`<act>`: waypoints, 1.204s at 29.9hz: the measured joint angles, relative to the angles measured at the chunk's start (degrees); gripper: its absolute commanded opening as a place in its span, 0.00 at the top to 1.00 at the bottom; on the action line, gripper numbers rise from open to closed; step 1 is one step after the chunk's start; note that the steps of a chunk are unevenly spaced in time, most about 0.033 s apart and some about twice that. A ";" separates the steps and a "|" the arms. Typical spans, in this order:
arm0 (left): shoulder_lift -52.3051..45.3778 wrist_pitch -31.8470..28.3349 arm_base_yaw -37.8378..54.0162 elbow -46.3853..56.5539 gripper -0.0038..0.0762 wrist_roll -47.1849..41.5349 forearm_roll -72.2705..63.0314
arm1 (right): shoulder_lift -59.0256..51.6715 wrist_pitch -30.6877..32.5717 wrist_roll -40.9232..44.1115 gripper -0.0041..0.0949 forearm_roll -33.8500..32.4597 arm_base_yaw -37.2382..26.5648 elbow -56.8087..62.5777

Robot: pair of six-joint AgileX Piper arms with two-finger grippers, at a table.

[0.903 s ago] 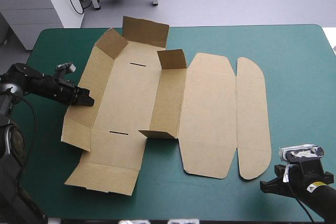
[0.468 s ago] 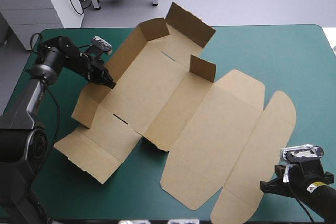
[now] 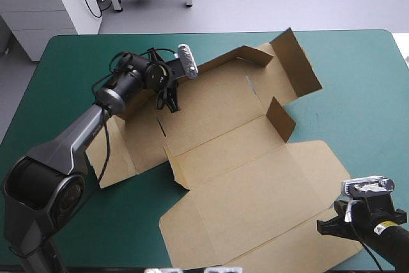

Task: Fold the box

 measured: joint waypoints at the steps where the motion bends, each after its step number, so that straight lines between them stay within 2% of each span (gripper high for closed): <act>1: 0.05 -0.91 -1.21 0.00 0.96 -0.32 1.87 | 0.00 -0.01 0.00 0.96 -0.06 0.00 0.00; 9: 0.05 -4.78 -12.62 0.00 0.96 -11.15 25.28 | 0.00 -1.27 0.00 0.96 -0.10 0.00 0.00; 18: 0.05 -1.99 -25.22 0.00 0.96 -28.41 47.85 | 0.00 -2.53 0.00 0.96 -0.10 0.00 0.00; 23: 0.05 -3.45 -29.62 0.74 0.96 -39.09 56.68 | 0.00 -2.53 0.00 0.96 -0.10 0.00 0.00; 29: 0.05 -3.59 -30.20 8.35 0.96 -56.48 69.59 | 0.00 -2.33 0.00 0.96 -0.10 0.00 0.00; 36: 0.05 2.00 -34.69 18.16 0.96 -71.07 89.14 | 0.00 -2.09 0.00 0.96 0.08 0.00 0.00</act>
